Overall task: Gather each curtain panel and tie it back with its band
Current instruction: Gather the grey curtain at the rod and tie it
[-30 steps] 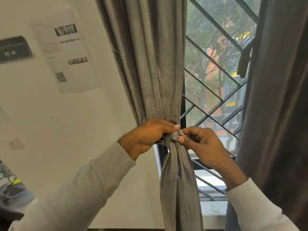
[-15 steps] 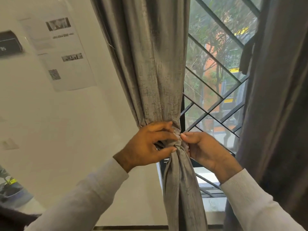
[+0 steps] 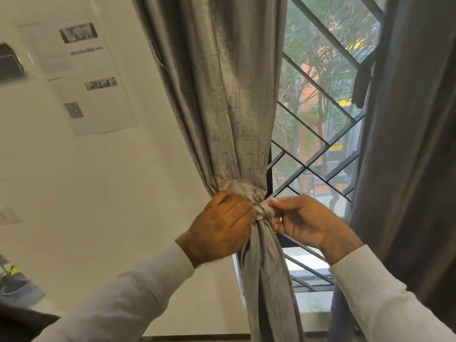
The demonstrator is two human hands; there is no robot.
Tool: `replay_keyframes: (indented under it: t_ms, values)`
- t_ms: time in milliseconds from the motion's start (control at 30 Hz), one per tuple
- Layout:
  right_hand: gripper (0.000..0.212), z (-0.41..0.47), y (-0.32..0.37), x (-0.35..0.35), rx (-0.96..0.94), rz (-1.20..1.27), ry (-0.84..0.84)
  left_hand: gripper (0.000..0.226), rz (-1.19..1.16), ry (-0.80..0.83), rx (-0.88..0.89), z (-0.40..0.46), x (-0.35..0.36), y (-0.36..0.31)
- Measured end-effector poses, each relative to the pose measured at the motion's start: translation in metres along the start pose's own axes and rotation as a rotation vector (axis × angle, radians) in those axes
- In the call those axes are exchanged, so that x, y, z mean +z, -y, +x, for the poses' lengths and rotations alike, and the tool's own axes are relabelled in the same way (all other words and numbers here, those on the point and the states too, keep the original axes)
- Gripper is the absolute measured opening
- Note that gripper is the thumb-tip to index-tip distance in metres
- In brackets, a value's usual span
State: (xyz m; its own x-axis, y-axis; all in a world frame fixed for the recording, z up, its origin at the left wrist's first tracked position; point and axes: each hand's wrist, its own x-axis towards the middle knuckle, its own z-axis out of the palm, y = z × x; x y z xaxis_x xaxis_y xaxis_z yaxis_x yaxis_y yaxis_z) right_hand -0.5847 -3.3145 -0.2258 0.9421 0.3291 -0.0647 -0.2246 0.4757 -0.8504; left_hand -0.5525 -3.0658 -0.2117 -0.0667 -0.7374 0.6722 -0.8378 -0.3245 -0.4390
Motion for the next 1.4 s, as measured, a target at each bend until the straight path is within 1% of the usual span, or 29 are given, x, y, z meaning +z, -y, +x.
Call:
replay_keyframes:
  t_ms: [67,133,167,200,267,300,333,467,500,533,567,633,667,733,767,800,867,900,967,1067,1133,1200,1233,1300,1367,1400]
  values:
    - [0.021,0.003,-0.003,-0.004,-0.059,-0.047,-0.092,0.015,-0.004,0.005,0.001,-0.007,0.003,-0.004]
    - [0.027,0.006,-0.006,-0.002,-0.11,-0.143,-0.187,0.012,0.024,0.003,0.016,-0.015,0.007,-0.011]
    - [0.03,0.008,-0.009,0.002,-0.136,-0.193,-0.225,0.01,0.05,-0.003,-0.003,-0.021,0.01,-0.016]
    - [0.032,0.009,-0.012,0.005,-0.162,-0.242,-0.255,0.011,0.077,-0.015,-0.06,-0.025,0.012,-0.021]
    - [0.028,0.01,-0.021,0.011,-0.205,-0.312,-0.265,0.014,0.139,-0.051,-0.238,-0.035,0.016,-0.033]
    - [0.026,0.01,-0.028,0.013,-0.213,-0.323,-0.252,0.015,0.145,-0.076,-0.333,-0.039,0.018,-0.041]
    - [0.024,0.009,-0.034,0.016,-0.213,-0.338,-0.231,0.015,0.103,-0.105,-0.43,-0.04,0.021,-0.049]
    - [0.018,0.01,-0.048,0.019,-0.199,-0.395,-0.172,0.011,-0.291,-0.251,-0.844,-0.04,0.029,-0.068]
    - [0.017,0.011,-0.046,0.019,-0.187,-0.383,-0.167,0.012,-0.349,-0.271,-0.894,-0.039,0.029,-0.067]
    - [0.017,0.014,-0.043,0.019,-0.173,-0.358,-0.161,0.013,-0.378,-0.271,-0.893,-0.039,0.028,-0.063]
    - [0.018,0.017,-0.041,0.018,-0.16,-0.331,-0.15,0.011,-0.382,-0.244,-0.85,-0.041,0.027,-0.059]
    - [0.018,0.022,-0.037,0.017,-0.143,-0.317,-0.125,0.014,-0.357,-0.141,-0.755,-0.046,0.028,-0.048]
    - [0.018,0.025,-0.037,0.017,-0.134,-0.324,-0.116,0.014,-0.347,-0.103,-0.759,-0.049,0.029,-0.042]
    - [0.019,0.031,-0.038,0.016,-0.113,-0.305,-0.12,0.014,-0.307,-0.079,-0.807,-0.052,0.03,-0.033]
    - [0.019,0.034,-0.038,0.015,-0.107,-0.277,-0.13,0.015,-0.26,-0.081,-0.782,-0.054,0.031,-0.029]
    - [0.018,0.037,-0.038,0.014,-0.109,-0.248,-0.146,0.018,-0.186,-0.082,-0.712,-0.056,0.032,-0.026]
    - [0.017,0.041,-0.037,0.01,-0.133,-0.236,-0.216,0.031,-0.033,-0.097,-0.539,-0.061,0.033,-0.024]
    - [0.017,0.044,-0.037,0.009,-0.151,-0.251,-0.257,0.038,0.013,-0.105,-0.489,-0.063,0.033,-0.025]
    - [0.018,0.048,-0.038,0.006,-0.183,-0.268,-0.333,0.045,0.06,-0.119,-0.467,-0.068,0.032,-0.03]
    - [0.022,0.051,-0.035,0.003,-0.246,-0.243,-0.473,0.046,0.075,-0.12,-0.52,-0.079,0.035,-0.039]
    - [0.025,0.053,-0.031,-0.001,-0.278,-0.268,-0.58,0.044,0.065,-0.08,-0.592,-0.091,0.04,-0.043]
    - [0.027,0.054,-0.032,-0.003,-0.296,-0.316,-0.623,0.028,0.031,-0.02,-0.683,-0.105,0.046,-0.045]
    - [0.025,0.054,-0.034,-0.004,-0.29,-0.351,-0.609,0.02,0.006,0.004,-0.724,-0.11,0.049,-0.045]
    - [0.017,0.053,-0.035,-0.009,-0.243,-0.45,-0.493,0.014,-0.103,0.039,-0.816,-0.114,0.051,-0.044]
    - [0.014,0.049,-0.028,-0.014,-0.195,-0.573,-0.327,0.016,-0.357,0.042,-0.906,-0.11,0.042,-0.032]
    - [0.013,0.048,-0.02,-0.016,-0.191,-0.643,-0.273,0.016,-0.493,0.053,-0.927,-0.104,0.034,-0.023]
